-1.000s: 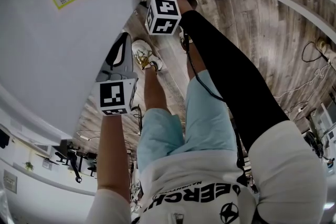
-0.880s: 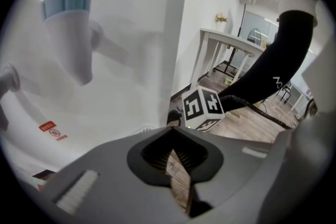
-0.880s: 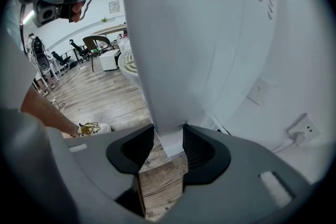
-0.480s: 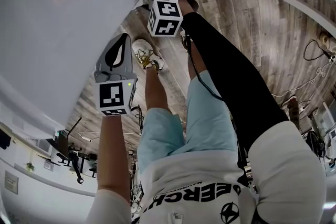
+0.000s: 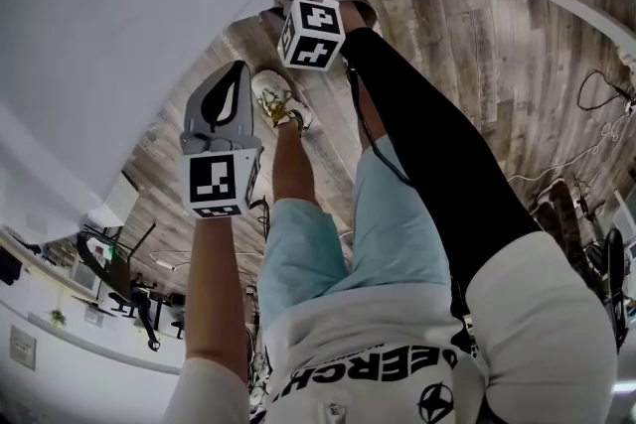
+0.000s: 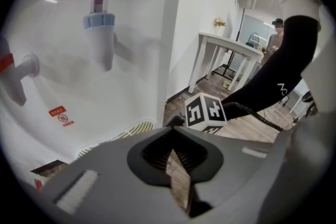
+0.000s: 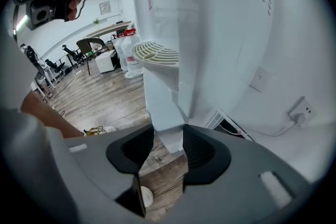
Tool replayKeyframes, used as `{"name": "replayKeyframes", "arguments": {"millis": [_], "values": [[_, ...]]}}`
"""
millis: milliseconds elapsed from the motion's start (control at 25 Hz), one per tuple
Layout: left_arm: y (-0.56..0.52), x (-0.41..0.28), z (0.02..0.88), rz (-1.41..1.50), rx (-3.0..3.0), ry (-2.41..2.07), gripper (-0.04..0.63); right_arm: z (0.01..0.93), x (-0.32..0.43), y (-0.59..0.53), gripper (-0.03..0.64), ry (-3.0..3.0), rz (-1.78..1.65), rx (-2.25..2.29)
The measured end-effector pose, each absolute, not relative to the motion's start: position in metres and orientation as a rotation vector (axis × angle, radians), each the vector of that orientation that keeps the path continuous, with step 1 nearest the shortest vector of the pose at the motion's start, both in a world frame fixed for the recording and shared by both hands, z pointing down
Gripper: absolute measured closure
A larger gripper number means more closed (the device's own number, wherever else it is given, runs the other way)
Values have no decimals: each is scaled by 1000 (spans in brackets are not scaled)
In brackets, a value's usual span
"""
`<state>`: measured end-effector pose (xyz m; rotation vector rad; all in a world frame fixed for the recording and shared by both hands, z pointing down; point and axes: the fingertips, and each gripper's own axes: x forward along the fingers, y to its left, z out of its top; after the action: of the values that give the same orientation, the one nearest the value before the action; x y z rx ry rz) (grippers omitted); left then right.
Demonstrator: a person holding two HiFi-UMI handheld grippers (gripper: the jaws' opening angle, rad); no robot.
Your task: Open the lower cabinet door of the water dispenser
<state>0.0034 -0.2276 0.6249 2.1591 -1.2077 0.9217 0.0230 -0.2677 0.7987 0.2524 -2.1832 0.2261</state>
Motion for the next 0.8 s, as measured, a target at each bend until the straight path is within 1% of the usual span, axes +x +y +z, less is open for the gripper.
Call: {"name": "replayKeyframes", "arguments": {"millis": [240, 800], "values": [[-218, -6, 624, 943, 2168, -1206, 537, 800, 24, -253, 453, -2162, 254, 282], [-200, -27, 618, 894, 2209, -1193, 537, 803, 22, -222, 453, -2106, 311, 349]]}}
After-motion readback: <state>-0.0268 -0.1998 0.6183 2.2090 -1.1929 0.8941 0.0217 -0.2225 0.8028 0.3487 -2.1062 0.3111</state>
